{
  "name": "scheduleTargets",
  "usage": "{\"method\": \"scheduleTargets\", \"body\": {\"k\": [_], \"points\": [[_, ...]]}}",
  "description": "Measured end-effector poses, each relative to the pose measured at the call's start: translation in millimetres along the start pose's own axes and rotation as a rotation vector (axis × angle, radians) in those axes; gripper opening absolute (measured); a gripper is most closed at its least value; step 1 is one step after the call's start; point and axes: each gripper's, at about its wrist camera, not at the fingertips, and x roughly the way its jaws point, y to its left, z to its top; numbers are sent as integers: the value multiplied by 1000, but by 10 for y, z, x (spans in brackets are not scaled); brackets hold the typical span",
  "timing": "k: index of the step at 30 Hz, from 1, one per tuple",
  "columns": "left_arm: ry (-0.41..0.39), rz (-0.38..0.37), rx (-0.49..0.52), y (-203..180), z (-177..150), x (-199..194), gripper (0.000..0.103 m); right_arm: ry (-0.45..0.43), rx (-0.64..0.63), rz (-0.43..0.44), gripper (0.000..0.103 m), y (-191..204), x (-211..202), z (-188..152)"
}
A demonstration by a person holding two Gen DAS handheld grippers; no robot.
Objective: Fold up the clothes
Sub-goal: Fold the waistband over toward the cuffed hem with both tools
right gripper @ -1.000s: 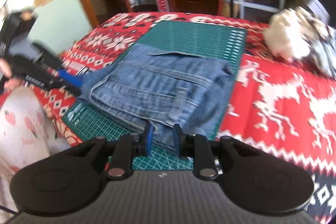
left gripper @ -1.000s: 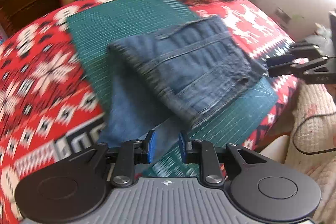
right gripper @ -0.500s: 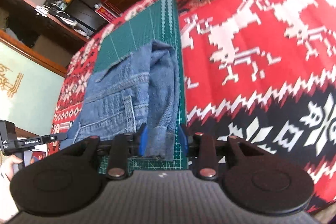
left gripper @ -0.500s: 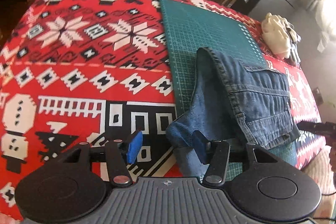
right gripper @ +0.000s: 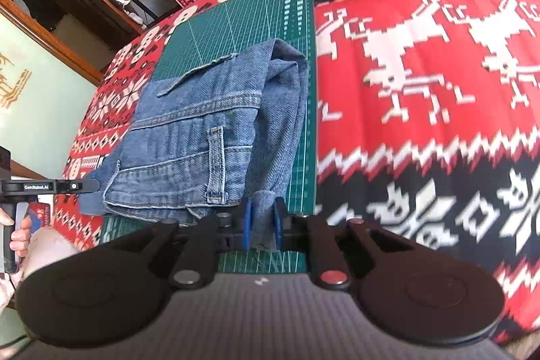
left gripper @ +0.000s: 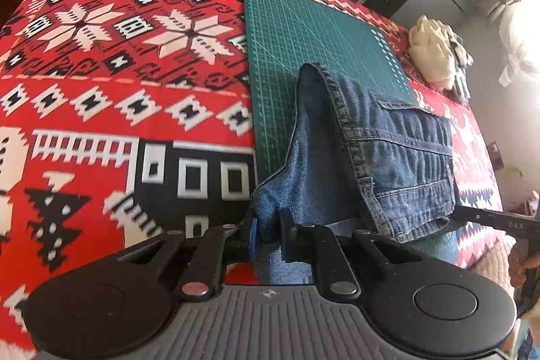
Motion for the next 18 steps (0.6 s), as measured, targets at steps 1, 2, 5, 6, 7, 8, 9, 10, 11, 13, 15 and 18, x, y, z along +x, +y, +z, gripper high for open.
{"method": "scheduleTargets", "body": {"k": [1,2,5,6,7,8,9,10,11,13,15,18], "points": [[13,-7,4,-7,-32,-23,12,8,2,1,14,-7,-35,-48],[25,-12,9,-13,-80,-45,12,15,5,2,14,-13,-66,-97],[32,6,21,-13,-216,-112,13,38,28,11,16,-59,-176,-254],[28,18,26,-13,-254,-137,17,31,20,4,21,-56,-227,-294],[10,37,29,-6,-272,-191,22,20,10,-6,22,-49,-271,-320],[-12,58,32,2,-284,-253,27,3,1,-18,23,-34,-334,-328],[-35,70,32,3,-279,-320,29,-14,-8,-29,24,-19,-396,-335],[-59,79,32,0,-268,-388,29,-43,-20,-39,24,6,-468,-324],[-81,75,30,-8,-251,-448,32,-68,-35,-36,27,38,-524,-300],[-124,45,24,-45,-202,-550,39,-116,-56,-5,36,102,-608,-243],[-144,-13,15,-140,-117,-543,46,-124,-25,52,41,112,-567,-175],[-126,-113,16,-293,-9,-356,47,-99,29,109,46,119,-362,-69]]}}
